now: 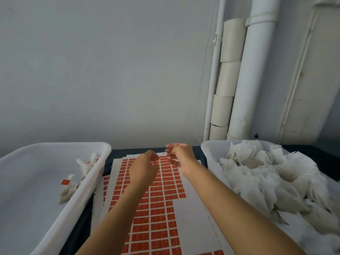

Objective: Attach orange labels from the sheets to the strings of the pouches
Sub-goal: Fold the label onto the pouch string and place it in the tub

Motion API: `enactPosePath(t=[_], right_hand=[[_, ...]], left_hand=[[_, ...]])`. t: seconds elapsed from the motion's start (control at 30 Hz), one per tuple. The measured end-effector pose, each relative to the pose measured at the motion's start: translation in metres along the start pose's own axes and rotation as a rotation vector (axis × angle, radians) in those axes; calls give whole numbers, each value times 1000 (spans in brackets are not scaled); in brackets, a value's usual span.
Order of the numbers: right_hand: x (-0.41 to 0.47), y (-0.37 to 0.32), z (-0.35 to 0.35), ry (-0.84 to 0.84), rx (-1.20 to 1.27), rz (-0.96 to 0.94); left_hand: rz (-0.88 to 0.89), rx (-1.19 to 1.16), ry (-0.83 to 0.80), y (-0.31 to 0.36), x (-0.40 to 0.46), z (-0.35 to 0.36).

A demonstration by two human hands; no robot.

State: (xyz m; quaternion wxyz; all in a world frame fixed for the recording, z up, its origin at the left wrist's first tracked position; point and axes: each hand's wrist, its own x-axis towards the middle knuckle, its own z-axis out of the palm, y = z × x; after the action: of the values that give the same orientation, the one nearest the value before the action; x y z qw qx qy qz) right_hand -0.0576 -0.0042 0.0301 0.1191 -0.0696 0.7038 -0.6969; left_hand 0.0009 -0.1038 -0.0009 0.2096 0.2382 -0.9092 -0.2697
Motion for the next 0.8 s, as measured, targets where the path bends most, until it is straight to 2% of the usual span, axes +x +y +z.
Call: enactPosePath(t=[0.13,0.3,0.43,0.6,0.67,0.8], right_hand=[[16,-24,-45,194,-64,-48],[40,-25,-102,343,-187,-65],[58,-12,-138,396,-501,-22],[58,7,-158,226,-1080,103],[56,15,-160,206,-1186,108],[54,15,-164,327,-1217,-10]], left_hand=[[139,-197,-92,48,0,34],[202,-342,-188,102,1,70],[181,-195,-293,124,6,91],[132,-1,-437,136,6,111],[125,18,-464,139,6,118],[90,13,-475,146,8,126]])
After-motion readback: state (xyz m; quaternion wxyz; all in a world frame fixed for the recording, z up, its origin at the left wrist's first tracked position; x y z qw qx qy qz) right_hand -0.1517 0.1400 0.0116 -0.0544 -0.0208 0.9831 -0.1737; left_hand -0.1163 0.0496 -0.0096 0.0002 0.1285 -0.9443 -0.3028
